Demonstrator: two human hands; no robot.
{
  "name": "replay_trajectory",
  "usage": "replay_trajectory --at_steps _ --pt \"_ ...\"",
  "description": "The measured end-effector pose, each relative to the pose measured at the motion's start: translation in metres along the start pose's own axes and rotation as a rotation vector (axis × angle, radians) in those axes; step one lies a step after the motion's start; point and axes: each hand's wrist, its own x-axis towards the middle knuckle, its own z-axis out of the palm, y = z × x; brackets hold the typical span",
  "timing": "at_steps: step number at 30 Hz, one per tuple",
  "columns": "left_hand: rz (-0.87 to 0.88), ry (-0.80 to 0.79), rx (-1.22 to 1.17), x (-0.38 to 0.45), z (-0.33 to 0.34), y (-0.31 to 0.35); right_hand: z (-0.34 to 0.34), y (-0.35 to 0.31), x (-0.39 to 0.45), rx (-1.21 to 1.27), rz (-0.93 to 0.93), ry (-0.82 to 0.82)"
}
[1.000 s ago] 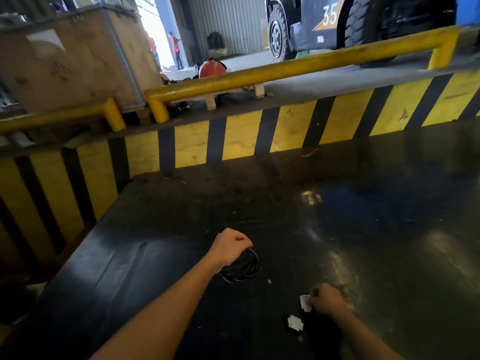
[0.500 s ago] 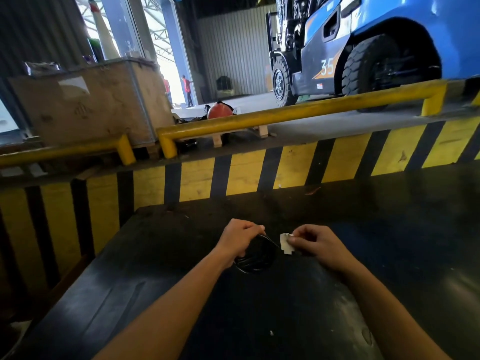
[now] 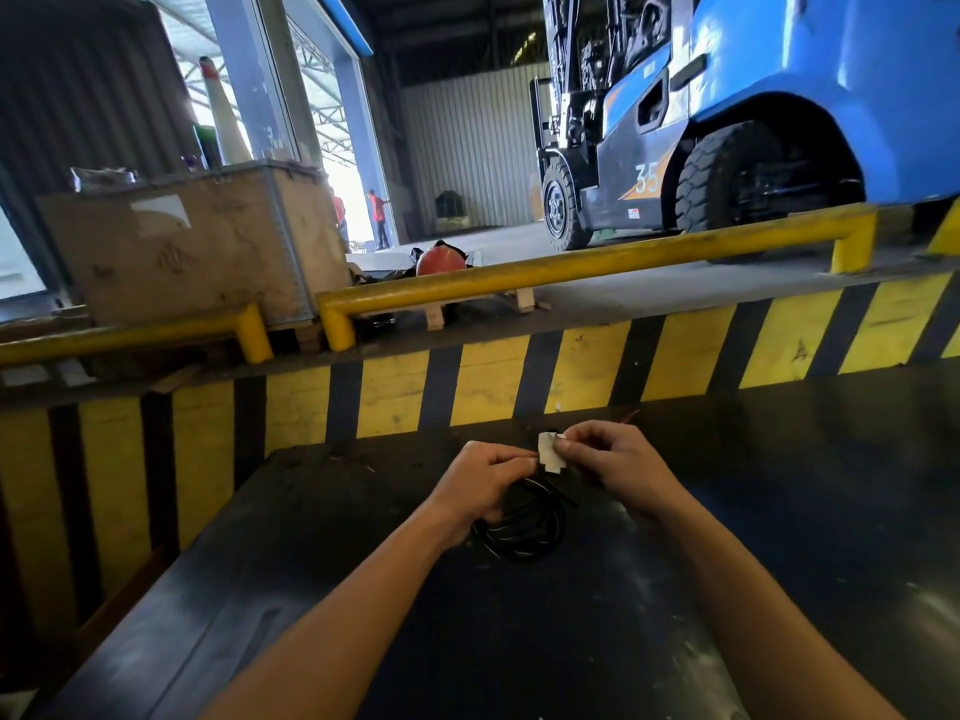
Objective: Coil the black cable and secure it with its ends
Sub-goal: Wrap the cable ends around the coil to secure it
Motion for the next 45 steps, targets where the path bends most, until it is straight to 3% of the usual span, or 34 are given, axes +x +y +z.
replay_trajectory --at_steps 11,19,27,32,38,45 --pt "0.042 -0.172 -0.15 -0.006 -0.007 0.01 -0.003 -0.012 0.001 -0.132 -0.065 -0.014" --pt "0.009 -0.26 -0.122 -0.005 -0.008 0.013 -0.021 -0.027 0.0 -0.418 -0.229 -0.246" --pt "-0.006 -0.322 -0.127 -0.006 -0.009 0.02 -0.027 -0.032 0.0 -0.45 -0.245 -0.355" --pt "-0.017 -0.284 -0.085 -0.006 -0.007 0.02 -0.024 -0.031 -0.003 -0.503 -0.28 -0.285" --pt "0.015 -0.159 -0.074 -0.004 0.002 0.022 -0.011 -0.019 -0.013 -0.557 -0.403 -0.054" --pt "-0.008 -0.013 -0.149 0.0 0.011 0.019 -0.011 -0.012 -0.025 -0.183 -0.374 0.115"
